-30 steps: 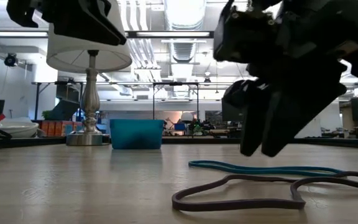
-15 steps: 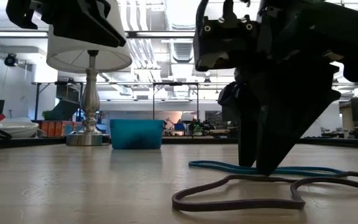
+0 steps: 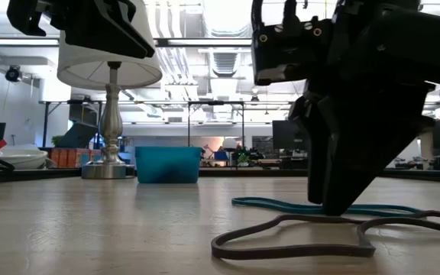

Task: Pick and place rubber bands into bin
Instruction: Put the blue rubber band into the blue bin

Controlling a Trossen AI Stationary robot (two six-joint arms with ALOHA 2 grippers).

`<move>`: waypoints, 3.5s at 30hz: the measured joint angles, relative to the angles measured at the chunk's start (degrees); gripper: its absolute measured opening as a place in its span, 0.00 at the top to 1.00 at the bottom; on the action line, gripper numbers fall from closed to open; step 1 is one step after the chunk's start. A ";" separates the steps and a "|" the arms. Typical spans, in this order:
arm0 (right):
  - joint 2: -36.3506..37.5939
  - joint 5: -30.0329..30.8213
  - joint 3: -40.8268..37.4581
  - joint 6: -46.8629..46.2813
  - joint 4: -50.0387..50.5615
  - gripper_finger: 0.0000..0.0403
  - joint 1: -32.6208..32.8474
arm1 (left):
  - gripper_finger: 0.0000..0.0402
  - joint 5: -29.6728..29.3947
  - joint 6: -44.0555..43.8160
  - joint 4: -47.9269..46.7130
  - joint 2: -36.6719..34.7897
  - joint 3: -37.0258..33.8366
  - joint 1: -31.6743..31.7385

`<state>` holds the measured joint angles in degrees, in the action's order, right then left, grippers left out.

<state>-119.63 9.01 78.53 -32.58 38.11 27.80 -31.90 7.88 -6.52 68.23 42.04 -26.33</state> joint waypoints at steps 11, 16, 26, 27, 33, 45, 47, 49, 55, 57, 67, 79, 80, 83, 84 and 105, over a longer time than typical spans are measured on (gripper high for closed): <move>0.04 -1.34 -0.51 3.12 -0.23 0.72 0.11 | 0.74 0.02 0.01 0.02 0.00 0.04 0.00; 0.04 -2.97 -0.51 5.67 -0.37 0.88 0.10 | 0.74 0.02 0.00 0.02 0.00 0.04 0.00; 0.49 -0.65 -0.66 13.41 -0.31 0.98 0.21 | 0.74 0.02 0.02 0.00 0.00 0.11 0.00; 0.61 -0.20 -0.67 13.67 -0.22 0.98 0.21 | 0.74 0.01 0.02 0.04 0.00 0.13 0.00; 2.20 5.79 -0.86 16.87 1.22 0.98 0.87 | 0.74 0.00 0.02 0.00 0.00 0.15 0.00; 3.45 22.17 -0.58 24.19 1.35 0.98 1.28 | 0.74 -0.57 0.39 0.02 -0.03 0.31 -0.01; 4.09 25.49 -0.56 25.32 1.31 0.98 1.22 | 0.74 -2.29 0.35 -0.02 -0.16 0.31 -0.04; 4.86 28.69 -0.55 26.13 1.15 0.98 1.23 | 0.74 -3.45 0.10 -0.06 -0.52 0.30 -0.04; 7.81 35.19 -0.40 27.74 0.56 0.98 0.91 | 0.74 -4.25 -0.11 -1.31 -1.82 0.24 -1.20; 8.43 37.20 -0.40 28.85 0.14 0.98 0.62 | 0.74 -5.17 -1.19 -2.42 -2.63 0.24 -2.13; 10.49 40.34 -0.34 38.91 -7.08 0.98 -4.02 | 0.74 -9.60 -12.98 -14.69 -9.47 -0.11 -9.42; 11.15 35.86 -0.34 56.83 -25.02 0.98 -14.61 | 0.74 -10.47 -16.66 -18.58 -10.97 -0.24 -14.96; 11.15 34.39 -0.34 57.28 -26.26 0.98 -15.73 | 0.74 -10.47 -16.66 -18.58 -10.95 -0.24 -15.25; 11.15 30.93 -0.34 58.60 -29.75 0.98 -19.07 | 0.74 -10.45 -16.64 -18.58 -10.97 -0.24 -15.90; 11.15 29.68 -0.34 59.06 -30.73 0.98 -20.11 | 0.74 -10.46 -16.63 -18.58 -10.97 -0.24 -16.08; 10.88 3.14 -0.32 53.94 -41.02 0.98 -37.54 | 0.74 -10.43 -16.52 -18.58 -10.97 -0.24 -16.26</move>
<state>-108.75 12.14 78.22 21.35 -2.91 -9.74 -42.33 -8.64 -25.10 57.25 41.80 -42.59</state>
